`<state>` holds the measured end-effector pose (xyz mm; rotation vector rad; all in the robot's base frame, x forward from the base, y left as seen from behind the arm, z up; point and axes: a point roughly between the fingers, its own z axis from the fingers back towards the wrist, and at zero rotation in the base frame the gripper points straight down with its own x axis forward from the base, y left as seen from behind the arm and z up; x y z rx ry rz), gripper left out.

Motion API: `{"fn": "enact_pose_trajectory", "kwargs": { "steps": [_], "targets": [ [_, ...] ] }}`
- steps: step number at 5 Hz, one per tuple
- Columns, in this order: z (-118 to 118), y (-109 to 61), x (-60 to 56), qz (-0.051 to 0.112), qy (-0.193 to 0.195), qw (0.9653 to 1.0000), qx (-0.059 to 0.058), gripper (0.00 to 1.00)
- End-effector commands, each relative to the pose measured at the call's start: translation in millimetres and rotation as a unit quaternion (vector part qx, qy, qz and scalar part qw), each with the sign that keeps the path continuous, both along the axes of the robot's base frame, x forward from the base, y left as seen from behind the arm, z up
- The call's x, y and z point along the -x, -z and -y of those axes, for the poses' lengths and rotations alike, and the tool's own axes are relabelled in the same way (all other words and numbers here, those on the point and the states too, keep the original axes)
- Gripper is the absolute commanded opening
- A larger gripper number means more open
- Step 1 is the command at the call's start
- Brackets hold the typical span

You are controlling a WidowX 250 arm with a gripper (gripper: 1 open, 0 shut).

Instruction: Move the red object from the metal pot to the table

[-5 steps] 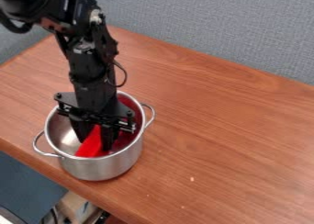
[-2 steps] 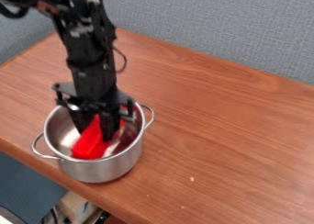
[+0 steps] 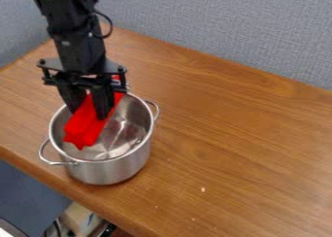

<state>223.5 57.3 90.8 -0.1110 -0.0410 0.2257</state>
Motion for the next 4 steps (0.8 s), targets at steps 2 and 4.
{"fn": "enact_pose_trajectory", "kwargs": {
  "steps": [2, 4],
  "targets": [
    [-6, 1.5, -5.9, 0.014, -0.009, 0.9998, -0.010, 0.00],
    [-6, 10.8, -4.4, 0.007, -0.012, 0.9998, -0.013, 0.00]
  ]
}}
